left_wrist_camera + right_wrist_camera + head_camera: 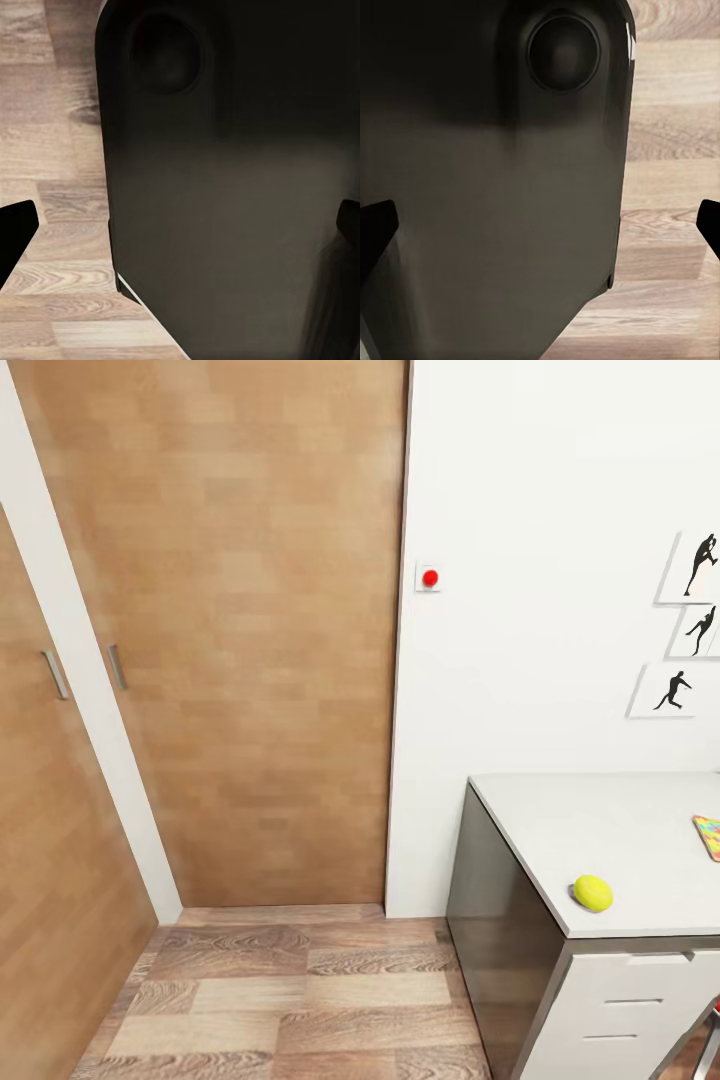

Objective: Put all the toys in the child's room - the three board games (two on the bed and one on the table), the two jigsaw puzzles on the table, and the tennis ball on the table - inside the toy box on the table in the child's room.

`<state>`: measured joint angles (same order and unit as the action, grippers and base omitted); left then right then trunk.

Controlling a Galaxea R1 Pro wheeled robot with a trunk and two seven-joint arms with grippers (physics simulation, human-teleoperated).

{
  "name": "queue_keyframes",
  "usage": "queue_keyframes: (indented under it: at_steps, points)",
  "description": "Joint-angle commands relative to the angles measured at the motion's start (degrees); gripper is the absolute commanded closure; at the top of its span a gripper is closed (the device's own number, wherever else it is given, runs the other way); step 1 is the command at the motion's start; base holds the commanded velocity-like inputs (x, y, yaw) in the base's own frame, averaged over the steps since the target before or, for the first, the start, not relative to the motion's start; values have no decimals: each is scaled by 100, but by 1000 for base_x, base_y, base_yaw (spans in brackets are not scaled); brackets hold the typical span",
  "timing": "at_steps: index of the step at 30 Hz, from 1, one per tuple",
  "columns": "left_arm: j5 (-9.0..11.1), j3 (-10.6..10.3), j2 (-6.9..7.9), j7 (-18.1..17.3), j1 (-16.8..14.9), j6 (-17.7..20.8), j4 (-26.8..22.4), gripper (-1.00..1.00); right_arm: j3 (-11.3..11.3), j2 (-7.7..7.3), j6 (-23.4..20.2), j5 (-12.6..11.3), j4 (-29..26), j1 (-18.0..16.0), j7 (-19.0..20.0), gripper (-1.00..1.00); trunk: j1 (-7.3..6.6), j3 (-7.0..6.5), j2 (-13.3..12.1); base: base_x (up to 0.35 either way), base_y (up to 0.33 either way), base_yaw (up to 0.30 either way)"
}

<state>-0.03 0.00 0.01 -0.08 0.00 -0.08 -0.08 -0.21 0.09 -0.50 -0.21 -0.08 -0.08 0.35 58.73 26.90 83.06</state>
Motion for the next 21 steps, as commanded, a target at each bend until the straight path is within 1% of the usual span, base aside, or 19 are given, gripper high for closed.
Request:
queue_keyframes:
  at_steps: [1,21]
  points:
    - [0,0,0,-1,0,-1,-1,-100,-2,0,-5,-2,-1,-1,4,-100,0,3,2,0,0,0]
    - [0,0,0,-1,0,-1,-1,-100,-2,0,-5,-2,-1,-1,4,-100,0,3,2,0,0,0]
